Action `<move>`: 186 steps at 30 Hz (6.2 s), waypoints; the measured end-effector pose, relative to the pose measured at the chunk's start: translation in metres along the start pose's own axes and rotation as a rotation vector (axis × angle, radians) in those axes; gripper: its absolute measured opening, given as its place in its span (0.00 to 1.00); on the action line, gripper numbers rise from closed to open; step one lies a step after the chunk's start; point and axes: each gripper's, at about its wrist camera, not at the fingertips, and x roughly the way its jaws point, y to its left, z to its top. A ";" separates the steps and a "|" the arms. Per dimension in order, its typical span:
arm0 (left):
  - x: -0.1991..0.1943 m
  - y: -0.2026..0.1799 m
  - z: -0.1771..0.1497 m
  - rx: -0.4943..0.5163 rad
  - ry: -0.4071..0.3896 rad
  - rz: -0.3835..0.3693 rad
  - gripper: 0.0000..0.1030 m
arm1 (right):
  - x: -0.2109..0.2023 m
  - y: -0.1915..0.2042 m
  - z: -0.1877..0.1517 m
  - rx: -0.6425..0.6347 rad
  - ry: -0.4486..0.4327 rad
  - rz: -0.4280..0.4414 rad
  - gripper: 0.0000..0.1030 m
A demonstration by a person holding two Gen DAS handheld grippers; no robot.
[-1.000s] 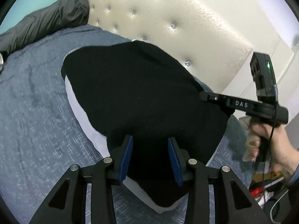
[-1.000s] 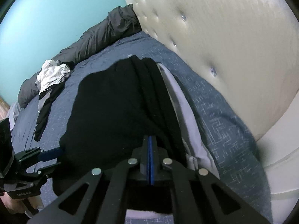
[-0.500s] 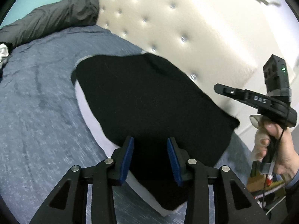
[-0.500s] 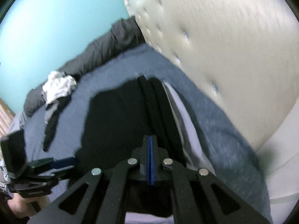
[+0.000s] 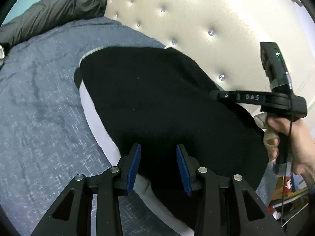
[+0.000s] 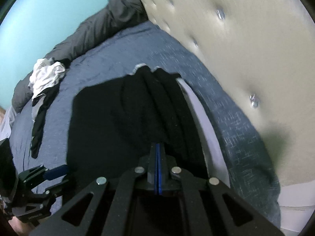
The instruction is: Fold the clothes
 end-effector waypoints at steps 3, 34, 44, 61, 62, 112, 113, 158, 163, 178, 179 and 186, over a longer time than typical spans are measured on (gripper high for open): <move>0.000 0.005 0.000 -0.014 0.004 -0.015 0.40 | 0.010 0.000 -0.002 -0.002 0.024 -0.023 0.00; 0.012 0.065 0.074 -0.004 0.000 0.090 0.40 | 0.040 0.018 0.072 0.017 0.083 0.016 0.00; -0.047 0.002 0.020 0.047 0.000 -0.029 0.43 | -0.068 -0.004 -0.002 -0.017 -0.073 0.066 0.00; -0.040 -0.061 -0.054 0.118 0.044 -0.003 0.46 | -0.063 -0.018 -0.112 0.004 -0.120 0.001 0.00; -0.040 -0.062 -0.053 0.121 0.046 0.004 0.46 | -0.061 -0.018 -0.113 0.006 -0.123 -0.001 0.00; -0.174 -0.062 -0.071 0.073 -0.061 0.019 0.46 | -0.125 0.021 -0.150 0.102 -0.193 -0.027 0.00; -0.177 -0.063 -0.072 0.074 -0.064 0.021 0.46 | -0.126 0.022 -0.148 0.102 -0.196 -0.025 0.00; -0.320 -0.114 -0.121 0.133 -0.220 -0.006 0.68 | -0.301 0.131 -0.221 0.114 -0.341 -0.133 0.08; -0.332 -0.121 -0.130 0.150 -0.229 -0.006 0.71 | -0.319 0.143 -0.232 0.114 -0.357 -0.130 0.13; -0.369 -0.130 -0.152 0.165 -0.269 0.001 0.85 | -0.351 0.168 -0.256 0.118 -0.396 -0.122 0.53; -0.371 -0.130 -0.153 0.164 -0.272 0.004 0.87 | -0.352 0.171 -0.257 0.115 -0.397 -0.123 0.54; -0.386 -0.126 -0.160 0.159 -0.293 0.032 0.93 | -0.360 0.186 -0.267 0.116 -0.414 -0.149 0.71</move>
